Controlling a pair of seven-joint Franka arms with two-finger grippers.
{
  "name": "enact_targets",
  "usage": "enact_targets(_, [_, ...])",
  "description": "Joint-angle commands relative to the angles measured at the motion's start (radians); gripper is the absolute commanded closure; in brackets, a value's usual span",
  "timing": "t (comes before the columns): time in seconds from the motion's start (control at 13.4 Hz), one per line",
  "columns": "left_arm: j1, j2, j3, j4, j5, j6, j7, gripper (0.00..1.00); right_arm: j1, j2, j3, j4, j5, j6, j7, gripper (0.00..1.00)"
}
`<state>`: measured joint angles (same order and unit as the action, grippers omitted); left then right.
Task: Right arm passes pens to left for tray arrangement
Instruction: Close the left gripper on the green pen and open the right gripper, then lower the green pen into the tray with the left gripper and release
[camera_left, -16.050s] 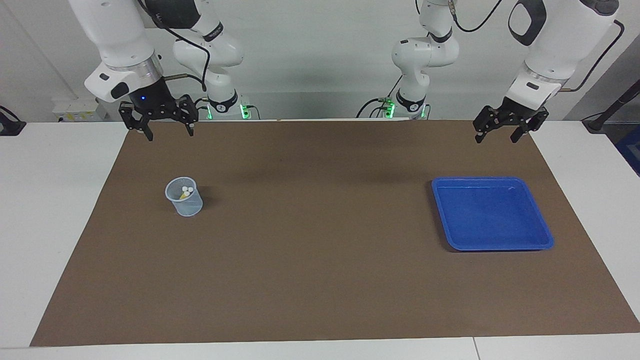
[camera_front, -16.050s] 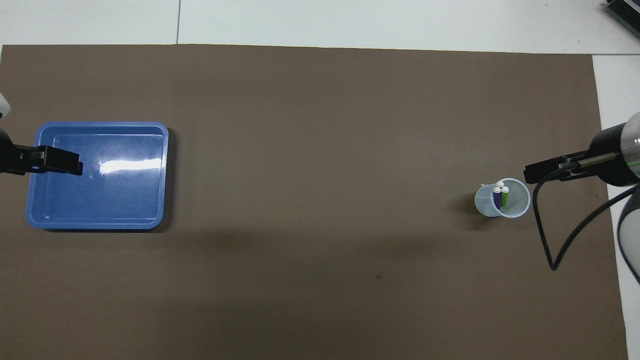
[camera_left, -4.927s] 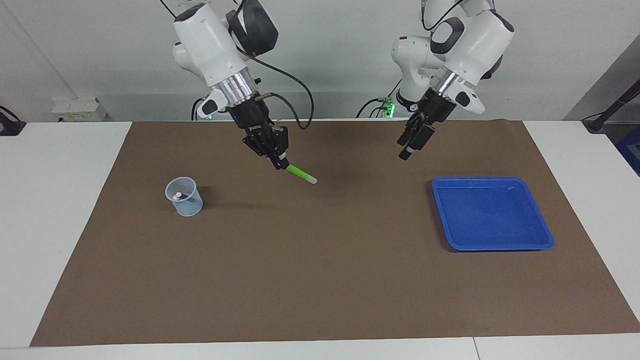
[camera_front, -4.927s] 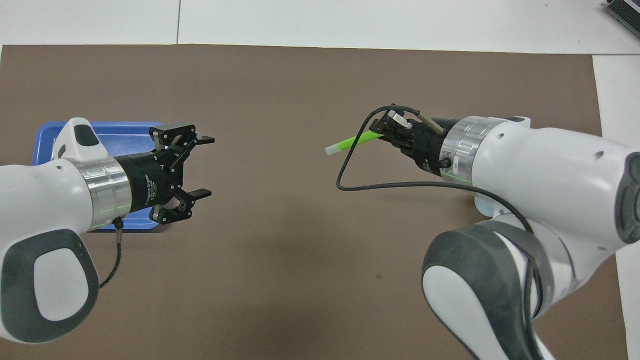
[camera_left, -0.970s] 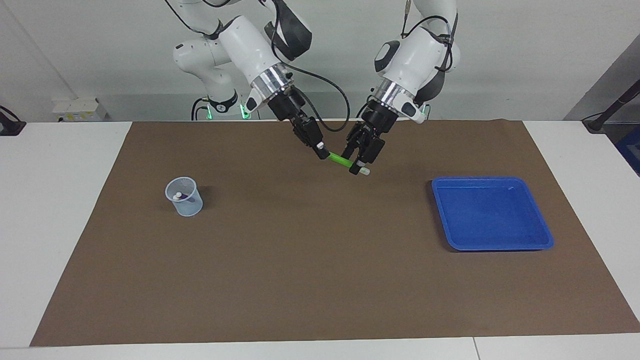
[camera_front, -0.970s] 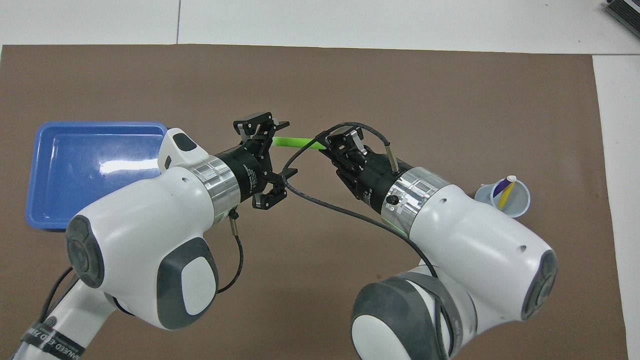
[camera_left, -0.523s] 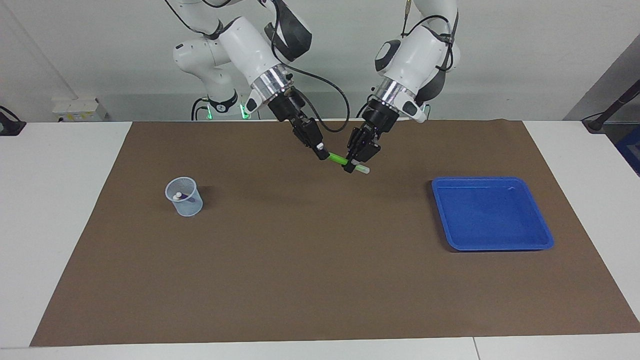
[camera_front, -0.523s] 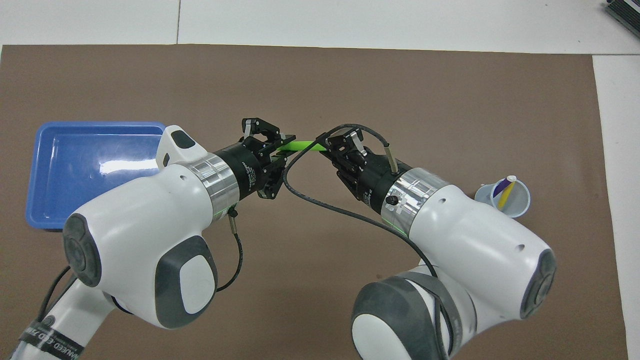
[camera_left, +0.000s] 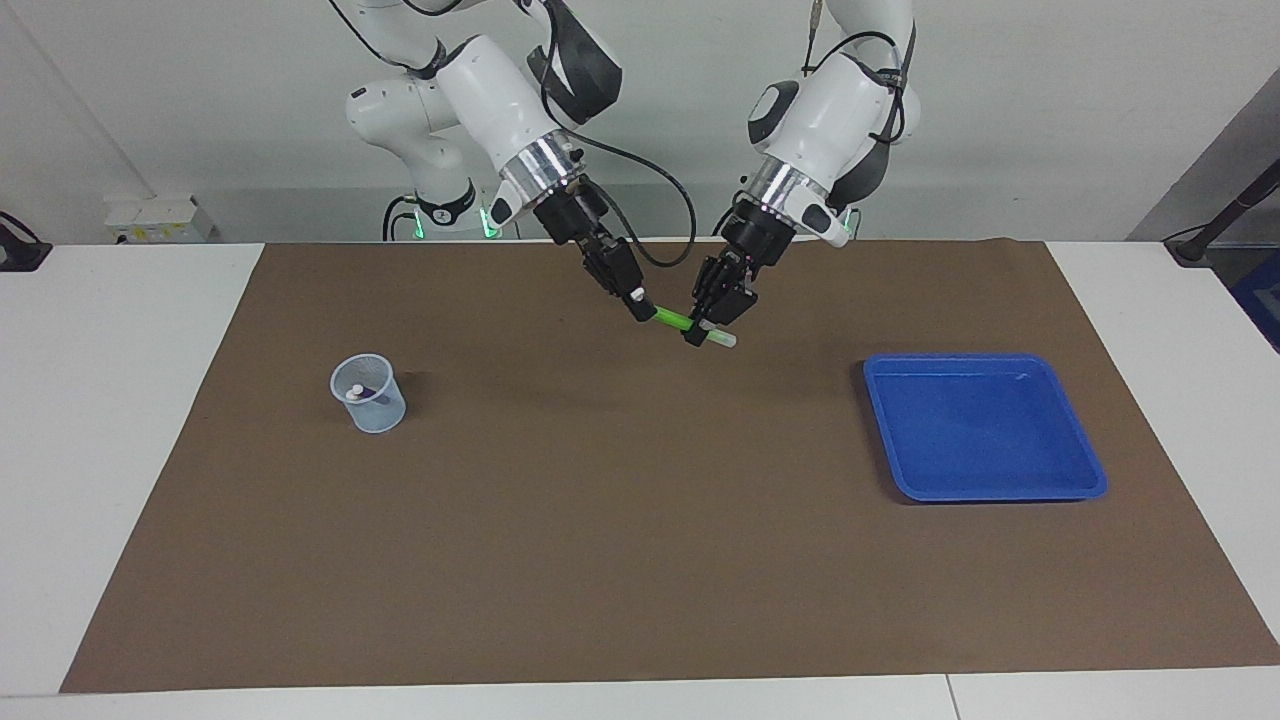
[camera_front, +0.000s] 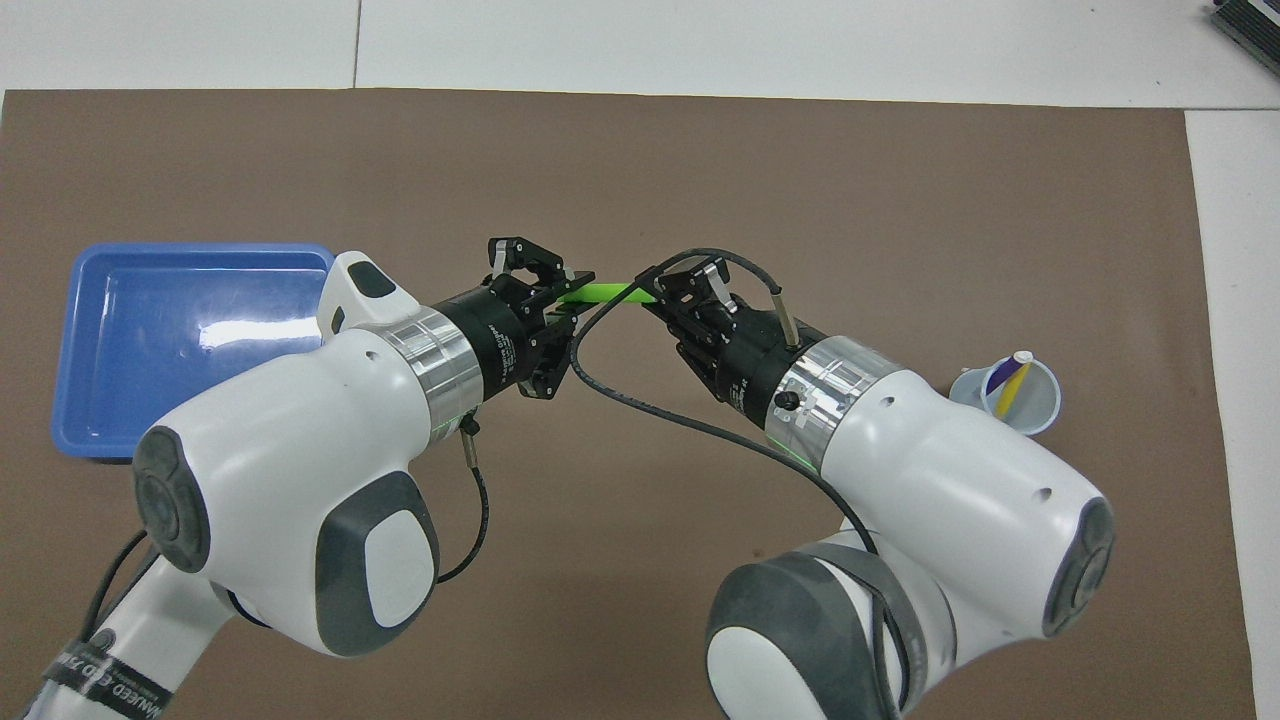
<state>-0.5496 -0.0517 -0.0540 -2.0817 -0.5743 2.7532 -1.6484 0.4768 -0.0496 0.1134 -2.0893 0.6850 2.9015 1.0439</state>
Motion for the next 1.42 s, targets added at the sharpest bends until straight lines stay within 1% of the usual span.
enact_targets(0.0, [-0.024,0.007,0.01,0.011,-0.007,-0.012,0.002,1.0,-0.006,-0.015,0.0,0.006,0.028,-0.013,-0.027,0.0])
enact_targets(0.07, [-0.018,0.006,0.01,0.009,-0.007,-0.024,0.033,1.0,-0.009,-0.015,-0.004,0.006,0.027,-0.034,-0.041,0.0])
enact_targets(0.22, [0.0,-0.002,0.011,0.009,-0.007,-0.081,0.119,1.0,-0.064,-0.022,-0.006,0.011,0.012,-0.163,-0.173,0.0])
enact_targets(0.37, [0.04,-0.011,0.014,0.009,-0.007,-0.185,0.284,1.0,-0.131,-0.033,-0.009,0.011,0.007,-0.304,-0.328,0.0])
enact_targets(0.45, [0.065,-0.019,0.016,0.011,-0.007,-0.241,0.368,1.0,-0.165,-0.042,-0.011,0.011,-0.017,-0.383,-0.388,0.0])
enact_targets(0.52, [0.098,-0.023,0.016,0.011,-0.007,-0.307,0.475,1.0,-0.199,-0.05,-0.009,0.009,-0.089,-0.46,-0.448,0.0])
enact_targets(0.75, [0.198,-0.048,0.019,0.011,-0.004,-0.481,0.811,1.0,-0.283,-0.075,-0.009,0.009,-0.373,-0.669,-0.598,0.0])
enact_targets(0.82, [0.229,-0.048,0.02,0.011,0.026,-0.528,0.922,1.0,-0.32,-0.081,-0.006,0.008,-0.412,-0.712,-0.664,0.0])
enact_targets(0.97, [0.284,-0.057,0.019,0.014,0.133,-0.614,1.053,1.0,-0.38,-0.087,-0.009,0.006,-0.458,-0.783,-0.86,0.0])
enact_targets(1.12, [0.327,-0.062,0.022,0.023,0.21,-0.691,1.207,1.0,-0.45,-0.09,-0.008,0.002,-0.582,-0.817,-1.023,0.0])
enact_targets(1.19, [0.354,-0.063,0.02,0.028,0.255,-0.725,1.279,1.0,-0.481,-0.087,-0.006,0.0,-0.622,-0.82,-1.083,0.0])
enact_targets(1.34, [0.407,-0.066,0.02,0.026,0.333,-0.765,1.415,1.0,-0.524,-0.052,-0.006,-0.005,-0.66,-0.805,-1.233,0.0])
